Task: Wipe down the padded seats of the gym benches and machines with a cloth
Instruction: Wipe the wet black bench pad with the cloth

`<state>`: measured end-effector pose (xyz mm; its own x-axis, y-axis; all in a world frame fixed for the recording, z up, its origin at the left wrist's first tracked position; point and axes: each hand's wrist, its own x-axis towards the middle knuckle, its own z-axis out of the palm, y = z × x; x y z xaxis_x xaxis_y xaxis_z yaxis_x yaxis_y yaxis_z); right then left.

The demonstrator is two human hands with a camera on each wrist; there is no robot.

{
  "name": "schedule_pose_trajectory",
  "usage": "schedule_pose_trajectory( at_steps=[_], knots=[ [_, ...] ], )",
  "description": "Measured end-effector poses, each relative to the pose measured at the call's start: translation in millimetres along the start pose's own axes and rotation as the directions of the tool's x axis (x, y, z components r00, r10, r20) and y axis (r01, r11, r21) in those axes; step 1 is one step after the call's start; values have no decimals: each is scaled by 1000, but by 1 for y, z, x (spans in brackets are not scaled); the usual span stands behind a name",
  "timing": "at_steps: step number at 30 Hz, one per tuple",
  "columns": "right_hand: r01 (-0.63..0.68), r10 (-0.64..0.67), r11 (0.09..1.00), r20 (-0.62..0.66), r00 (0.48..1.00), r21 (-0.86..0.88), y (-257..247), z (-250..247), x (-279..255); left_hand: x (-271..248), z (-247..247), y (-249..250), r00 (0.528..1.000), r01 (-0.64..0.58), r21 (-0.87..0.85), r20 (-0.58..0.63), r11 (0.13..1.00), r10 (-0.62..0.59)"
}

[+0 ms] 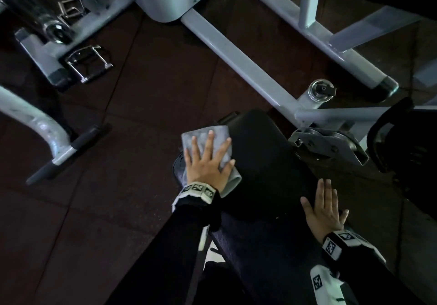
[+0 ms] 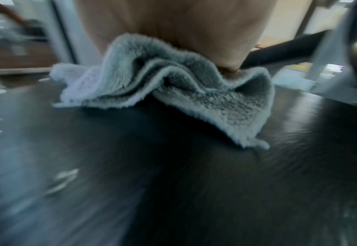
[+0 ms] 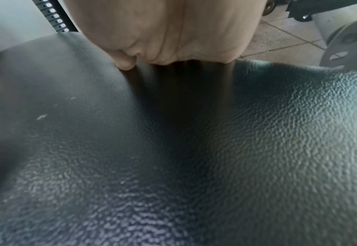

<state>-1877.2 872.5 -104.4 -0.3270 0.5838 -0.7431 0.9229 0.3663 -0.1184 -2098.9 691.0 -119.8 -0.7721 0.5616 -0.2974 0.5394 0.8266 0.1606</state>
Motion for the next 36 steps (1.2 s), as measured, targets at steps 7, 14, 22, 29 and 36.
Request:
schedule_pose_trajectory(
  at_steps=[7, 14, 22, 29, 36],
  knots=[
    [4, -4, 1000, -11, 1000, -6, 0, 2, 0, -90, 31, -11, 994, 109, -94, -10, 990, -111],
    [-5, 5, 1000, -12, 1000, -1, 0, 2, 1, -89, 26, 45, 977, -183, -29, 107, 983, 185],
    [-7, 7, 1000, -15, 1000, -3, -1, 0, -1, 0, -7, 24, 984, -143, 21, 110, 990, 139],
    [-5, 5, 1000, -11, 1000, 4, -1, 1, -1, -46, 15, -24, 984, 160, -133, -53, 978, -168],
    [-9, 9, 1000, -26, 1000, -3, -2, 2, -1, -113, 42, 23, 1000, 3, -78, -25, 997, -5]
  ],
)
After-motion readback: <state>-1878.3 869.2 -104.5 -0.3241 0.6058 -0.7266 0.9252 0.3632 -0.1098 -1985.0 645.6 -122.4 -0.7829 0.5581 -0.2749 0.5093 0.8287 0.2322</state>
